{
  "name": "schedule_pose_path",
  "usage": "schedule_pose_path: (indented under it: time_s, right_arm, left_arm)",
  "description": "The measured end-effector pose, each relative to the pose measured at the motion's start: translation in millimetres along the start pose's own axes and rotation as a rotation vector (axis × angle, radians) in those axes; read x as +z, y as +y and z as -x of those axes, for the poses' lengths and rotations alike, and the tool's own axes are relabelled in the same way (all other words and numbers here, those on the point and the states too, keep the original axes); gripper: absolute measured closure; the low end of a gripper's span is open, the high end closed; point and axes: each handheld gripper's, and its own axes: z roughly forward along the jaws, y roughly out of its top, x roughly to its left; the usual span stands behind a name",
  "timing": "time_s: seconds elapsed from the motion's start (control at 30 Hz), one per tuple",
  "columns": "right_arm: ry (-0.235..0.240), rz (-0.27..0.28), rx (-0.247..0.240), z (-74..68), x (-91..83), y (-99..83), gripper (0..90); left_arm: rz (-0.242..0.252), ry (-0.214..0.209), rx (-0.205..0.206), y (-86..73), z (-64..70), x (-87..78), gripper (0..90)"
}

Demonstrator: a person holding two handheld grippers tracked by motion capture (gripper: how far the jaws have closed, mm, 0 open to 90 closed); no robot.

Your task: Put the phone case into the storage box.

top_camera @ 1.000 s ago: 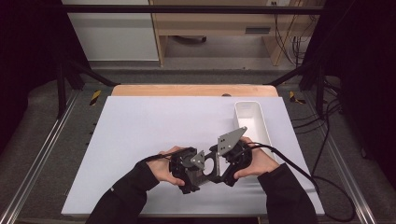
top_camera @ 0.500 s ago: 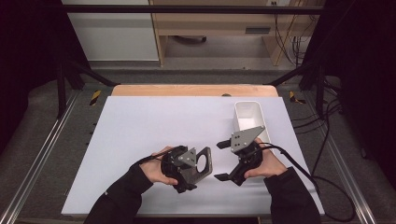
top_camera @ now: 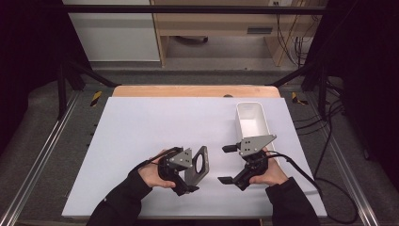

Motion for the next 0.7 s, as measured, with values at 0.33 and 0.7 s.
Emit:
schedule_pose_path:
  time_s: [0.33, 0.7]
  right_arm:
    - [0.023, 0.038, 0.015, -3.1, 6.2, -2.8, 1.3]
    - [0.040, 0.048, 0.031, -3.4, 8.7, -2.1, 1.6]
  left_arm:
    - [0.032, -0.017, 0.007, 1.1, 0.6, 5.1, 11.6]
    - [0.052, -0.025, 0.016, 3.7, -0.6, 8.9, 11.6]
